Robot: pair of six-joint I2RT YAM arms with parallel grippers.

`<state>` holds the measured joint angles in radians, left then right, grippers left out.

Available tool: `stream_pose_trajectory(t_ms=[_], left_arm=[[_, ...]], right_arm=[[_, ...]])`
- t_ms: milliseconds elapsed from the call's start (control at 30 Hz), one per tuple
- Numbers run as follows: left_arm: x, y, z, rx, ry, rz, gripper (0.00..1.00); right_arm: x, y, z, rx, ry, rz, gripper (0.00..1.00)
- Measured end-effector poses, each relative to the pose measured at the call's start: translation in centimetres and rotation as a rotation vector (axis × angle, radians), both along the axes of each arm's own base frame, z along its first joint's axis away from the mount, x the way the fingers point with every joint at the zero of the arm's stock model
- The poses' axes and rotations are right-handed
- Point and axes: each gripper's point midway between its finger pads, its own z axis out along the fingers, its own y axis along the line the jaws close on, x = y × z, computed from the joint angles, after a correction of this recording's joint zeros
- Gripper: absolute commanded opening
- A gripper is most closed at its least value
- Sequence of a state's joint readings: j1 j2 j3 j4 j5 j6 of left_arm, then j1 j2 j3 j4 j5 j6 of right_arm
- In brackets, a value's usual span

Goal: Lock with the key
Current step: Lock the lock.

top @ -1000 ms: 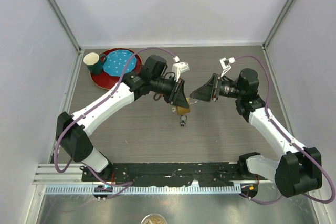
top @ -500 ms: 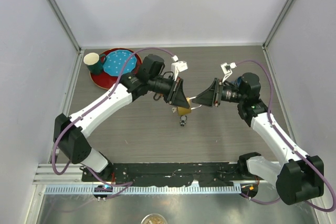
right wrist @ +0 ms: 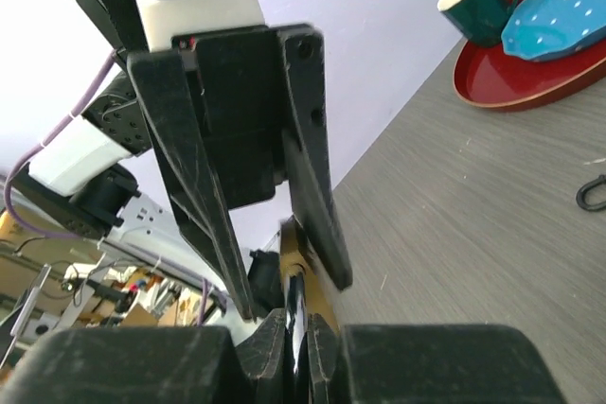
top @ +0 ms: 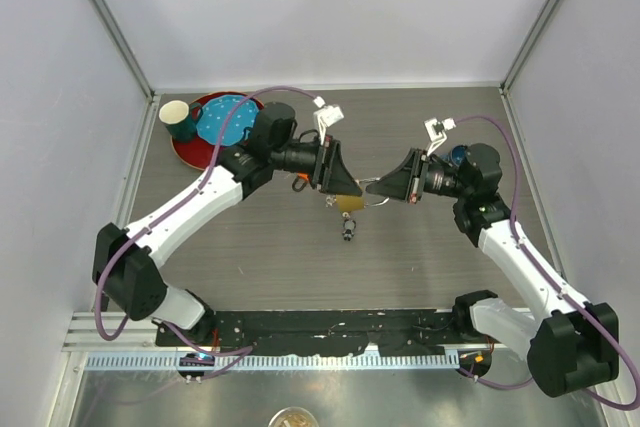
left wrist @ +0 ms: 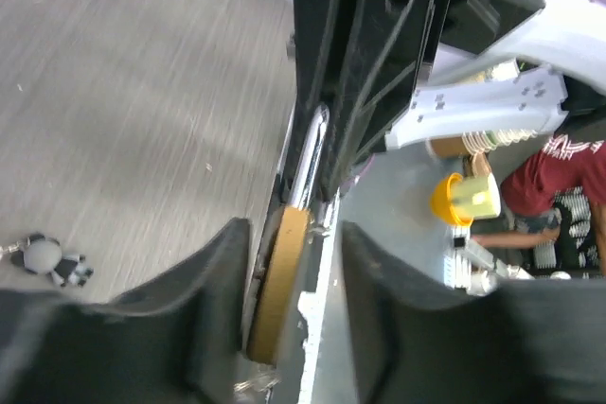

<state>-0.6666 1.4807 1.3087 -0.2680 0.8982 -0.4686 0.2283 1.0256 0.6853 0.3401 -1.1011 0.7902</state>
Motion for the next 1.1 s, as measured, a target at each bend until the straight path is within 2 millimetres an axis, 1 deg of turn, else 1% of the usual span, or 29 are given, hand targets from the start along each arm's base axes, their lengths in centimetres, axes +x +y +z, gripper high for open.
stream_pose_trajectory(t_ms=[33,100,200,233,267,367,433,567,667,767,900,1033,1100], left_arm=[[0.6,0.1,0.4,-0.021,-0.007,0.026,0.60],[2.0,0.4,1.8,-0.070,-0.029,0.074,0.65],[3.6,0.9,4.1,-0.142,-0.077,0.126,0.68],[4.1,1.2,4.8,-0.163,-0.093,0.142,0.73],[4.4,1.3,5.6,-0.185,-0.111,0.154,0.75],[4.8,1.4,6.9,-0.227,-0.149,0.166,0.81],[5.0,1.3,7.4,-0.243,-0.170,0.175,0.85],[5.5,1.2,8.5,-0.281,-0.226,0.186,0.89],[5.6,1.2,9.4,-0.311,-0.266,0.184,0.89],[5.7,1.2,9.7,-0.323,-0.293,0.183,0.88],[5.8,1.1,9.2,-0.316,-0.311,0.186,0.84],[5.9,0.7,8.5,-0.305,-0.313,0.188,0.76],[5.8,0.5,8.2,-0.301,-0.308,0.186,0.73]], right_arm=[[0.0,0.0,0.3,0.010,0.001,-0.011,0.01],[0.1,0.1,0.6,0.032,0.007,-0.029,0.01],[0.8,0.1,0.7,0.065,0.056,-0.075,0.01],[0.9,0.1,0.8,0.074,0.063,-0.086,0.01],[1.1,0.0,1.2,0.089,0.069,-0.100,0.01],[1.5,0.0,2.3,0.126,0.071,-0.125,0.01],[1.7,-0.1,2.9,0.149,0.079,-0.138,0.01],[2.2,-0.2,4.0,0.191,0.109,-0.167,0.01],[2.6,-0.3,5.3,0.231,0.121,-0.193,0.02],[2.9,-0.5,6.5,0.269,0.127,-0.211,0.01],[3.3,-0.5,7.9,0.308,0.132,-0.217,0.01],[3.7,-0.6,8.9,0.338,0.135,-0.220,0.01],[3.7,-0.6,9.3,0.354,0.137,-0.218,0.02]])
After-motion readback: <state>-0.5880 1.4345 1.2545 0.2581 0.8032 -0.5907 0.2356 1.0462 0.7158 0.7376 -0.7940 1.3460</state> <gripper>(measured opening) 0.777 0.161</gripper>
